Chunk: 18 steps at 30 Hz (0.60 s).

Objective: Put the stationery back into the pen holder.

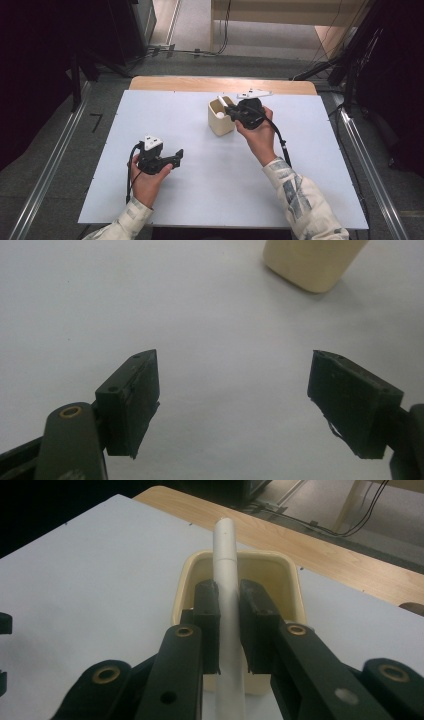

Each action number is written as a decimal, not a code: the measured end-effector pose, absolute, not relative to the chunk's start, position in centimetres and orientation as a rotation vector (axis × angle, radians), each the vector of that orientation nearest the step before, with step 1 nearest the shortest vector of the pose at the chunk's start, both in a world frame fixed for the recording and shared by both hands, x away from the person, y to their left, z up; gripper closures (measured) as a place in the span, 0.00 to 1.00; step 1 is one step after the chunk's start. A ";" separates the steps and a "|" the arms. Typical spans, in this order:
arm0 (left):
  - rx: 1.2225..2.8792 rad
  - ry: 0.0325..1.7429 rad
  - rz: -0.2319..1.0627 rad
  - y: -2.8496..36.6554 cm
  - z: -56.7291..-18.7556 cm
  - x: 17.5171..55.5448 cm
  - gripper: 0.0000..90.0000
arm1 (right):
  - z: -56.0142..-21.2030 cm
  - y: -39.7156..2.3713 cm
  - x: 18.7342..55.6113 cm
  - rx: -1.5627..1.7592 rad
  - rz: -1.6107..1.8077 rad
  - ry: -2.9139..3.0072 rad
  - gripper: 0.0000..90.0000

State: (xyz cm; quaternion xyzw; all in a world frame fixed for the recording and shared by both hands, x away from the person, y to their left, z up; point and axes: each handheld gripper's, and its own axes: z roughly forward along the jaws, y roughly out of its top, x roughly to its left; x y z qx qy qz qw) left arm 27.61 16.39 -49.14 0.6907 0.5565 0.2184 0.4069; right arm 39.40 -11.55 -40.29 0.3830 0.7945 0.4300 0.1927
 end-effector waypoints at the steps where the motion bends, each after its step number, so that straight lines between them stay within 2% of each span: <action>1: 1.740 1.404 0.551 16.4 -49.1 27.6 0.25 | -40.3 -11.5 39.5 1.078 1.202 2.231 0.86; 18: 1.737 1.397 0.549 16.6 -49.1 27.7 0.25 | -39.6 -9.5 42.2 1.083 1.173 2.253 0.86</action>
